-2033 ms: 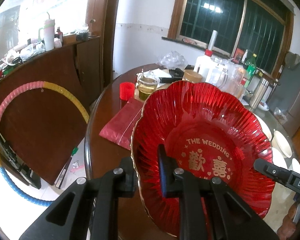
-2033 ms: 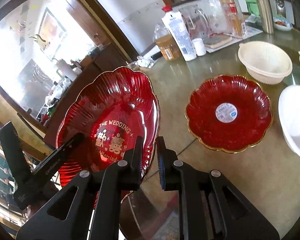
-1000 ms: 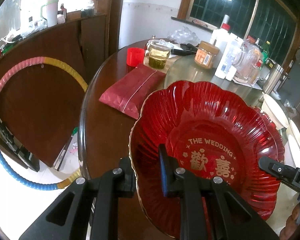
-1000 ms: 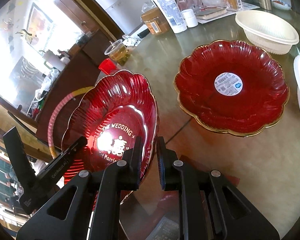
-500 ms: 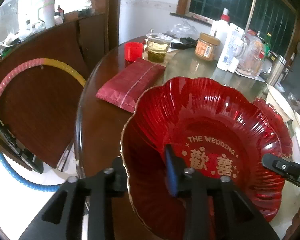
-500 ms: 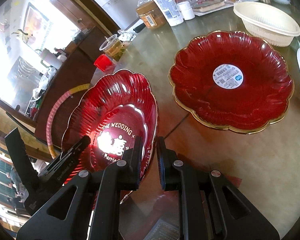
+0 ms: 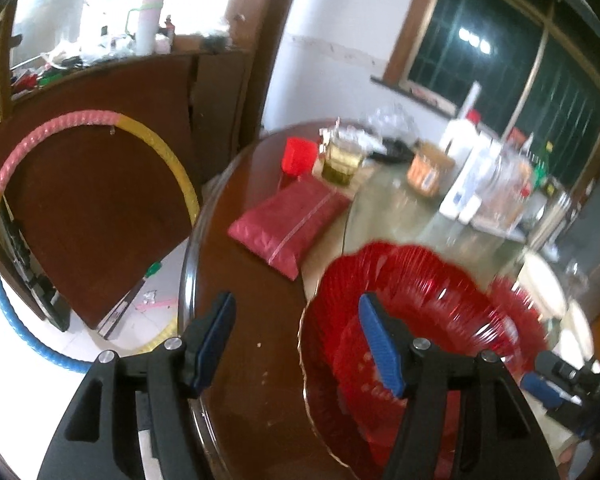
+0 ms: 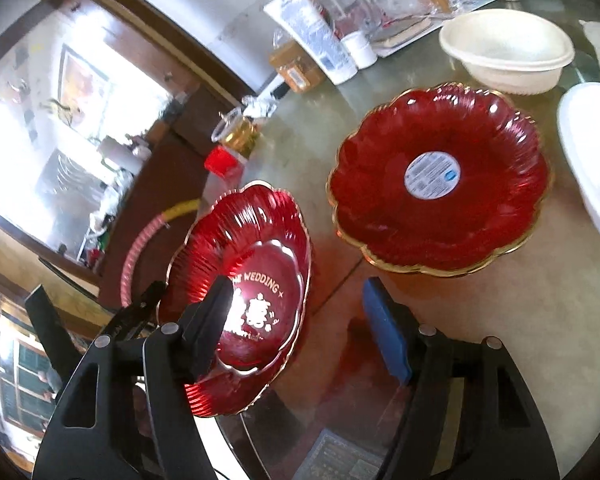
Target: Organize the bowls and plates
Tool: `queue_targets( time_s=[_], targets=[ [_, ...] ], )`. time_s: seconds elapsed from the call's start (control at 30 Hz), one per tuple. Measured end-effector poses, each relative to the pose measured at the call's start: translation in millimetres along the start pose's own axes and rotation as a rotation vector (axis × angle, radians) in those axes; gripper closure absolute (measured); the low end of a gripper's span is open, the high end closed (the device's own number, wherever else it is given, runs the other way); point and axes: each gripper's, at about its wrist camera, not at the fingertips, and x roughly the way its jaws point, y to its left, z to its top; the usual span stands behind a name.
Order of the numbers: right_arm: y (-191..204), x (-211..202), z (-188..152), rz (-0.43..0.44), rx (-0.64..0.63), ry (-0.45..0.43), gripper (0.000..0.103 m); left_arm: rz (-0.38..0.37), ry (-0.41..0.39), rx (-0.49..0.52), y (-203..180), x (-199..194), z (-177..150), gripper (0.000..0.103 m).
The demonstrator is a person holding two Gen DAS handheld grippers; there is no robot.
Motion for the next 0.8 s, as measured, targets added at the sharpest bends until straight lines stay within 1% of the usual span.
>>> queue_targets(
  time_s=[0.07,0.13,0.17,0.2,0.23,0.27,0.33,0.37,0.4,0.43,0.47,0.53,0.57,0.63,0.67,0.73,0.77,0.8],
  targets=[
    [-7,-11,1,0.02,0.029,-0.04,0.035,-0.017,-0.056,-0.006,-3,-14,5,0.038],
    [-16,-21,2,0.027,0.062,-0.077,0.035,-0.03,-0.117,0.009,-10,-29,10,0.032],
    [-21,-27,2,0.04,0.088,-0.097,0.035,-0.042,-0.162,0.02,-17,-40,12,0.025],
    [-27,-31,2,0.051,0.115,-0.111,0.034,-0.052,-0.185,0.029,-23,-45,14,0.021],
    [-32,-35,3,0.055,0.138,-0.117,0.034,-0.069,-0.205,0.046,-30,-50,15,0.021],
    [-37,-38,4,0.052,0.157,-0.12,0.034,-0.092,-0.215,0.072,-39,-54,16,0.02],
    [-46,-43,5,0.056,0.19,-0.122,0.033,-0.134,-0.202,0.127,-59,-54,18,0.016],
    [-50,-44,5,0.062,0.208,-0.12,0.033,-0.17,-0.173,0.17,-73,-51,19,0.015],
    [-54,-46,5,0.068,0.224,-0.118,0.03,-0.196,-0.148,0.194,-83,-47,20,0.015],
    [-59,-48,5,0.078,0.248,-0.118,0.028,-0.24,-0.105,0.228,-97,-42,21,0.015],
    [-62,-50,5,0.086,0.26,-0.12,0.021,-0.277,-0.069,0.249,-107,-38,22,0.014],
    [-68,-55,7,0.093,0.279,-0.117,0.019,-0.349,0.016,0.293,-129,-26,25,0.014],
    [-70,-55,9,0.094,0.285,-0.108,0.019,-0.376,0.046,0.317,-141,-20,27,0.014],
    [-73,-56,12,0.095,0.293,-0.09,0.019,-0.391,0.085,0.341,-160,-9,31,0.01],
    [-75,-55,14,0.093,0.299,-0.079,0.019,-0.395,0.114,0.353,-169,0,34,0.001],
    [-79,-54,18,0.098,0.306,-0.07,0.019,-0.422,0.172,0.358,-184,15,35,0.0],
    [-80,-54,20,0.098,0.311,-0.064,0.018,-0.439,0.217,0.369,-191,25,36,0.0],
    [-82,-53,22,0.09,0.314,-0.065,0.018,-0.437,0.265,0.383,-198,35,35,0.0]
  ],
)
